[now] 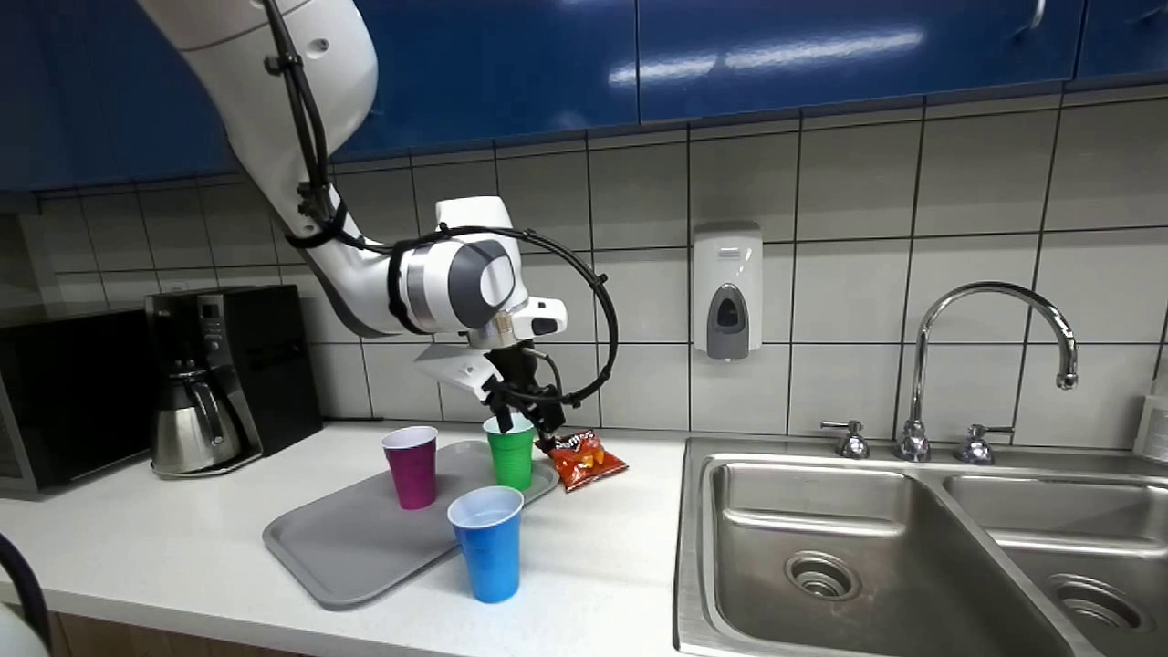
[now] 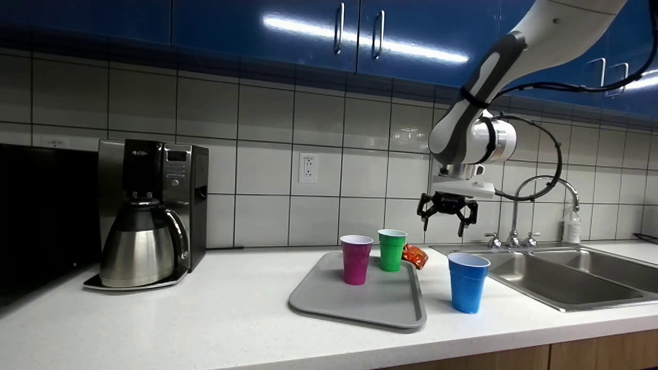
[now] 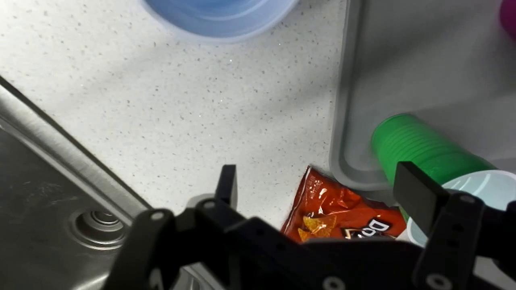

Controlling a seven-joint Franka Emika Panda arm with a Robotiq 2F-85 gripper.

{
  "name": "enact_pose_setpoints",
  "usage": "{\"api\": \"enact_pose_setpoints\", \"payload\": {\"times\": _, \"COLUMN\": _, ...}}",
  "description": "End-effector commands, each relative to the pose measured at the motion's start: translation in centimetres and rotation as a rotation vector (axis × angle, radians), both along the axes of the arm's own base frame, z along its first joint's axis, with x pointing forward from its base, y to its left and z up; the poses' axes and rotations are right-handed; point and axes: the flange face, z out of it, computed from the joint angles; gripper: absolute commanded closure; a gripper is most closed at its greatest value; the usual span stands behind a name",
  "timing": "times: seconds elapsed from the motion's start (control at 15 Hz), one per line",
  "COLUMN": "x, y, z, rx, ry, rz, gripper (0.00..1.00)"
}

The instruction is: Take the three cups off of the tray

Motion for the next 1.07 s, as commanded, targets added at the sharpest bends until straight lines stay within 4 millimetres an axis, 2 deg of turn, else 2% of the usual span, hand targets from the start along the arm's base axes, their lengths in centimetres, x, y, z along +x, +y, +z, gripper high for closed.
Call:
{"api": "enact_pose_setpoints", "payload": {"times": 0.0, "x": 2.9, "y": 0.9, "z": -0.3, "rx": 0.011, "ry": -0.015, "rz": -0.005, "gripper": 0.00}}
{"api": "enact_pose_setpoints", "payload": {"times": 1.0, "x": 9.3, "y": 3.5, "z": -2.2, "rx": 0.038, "ry": -0.020, "rz": -0.091, "gripper": 0.00}}
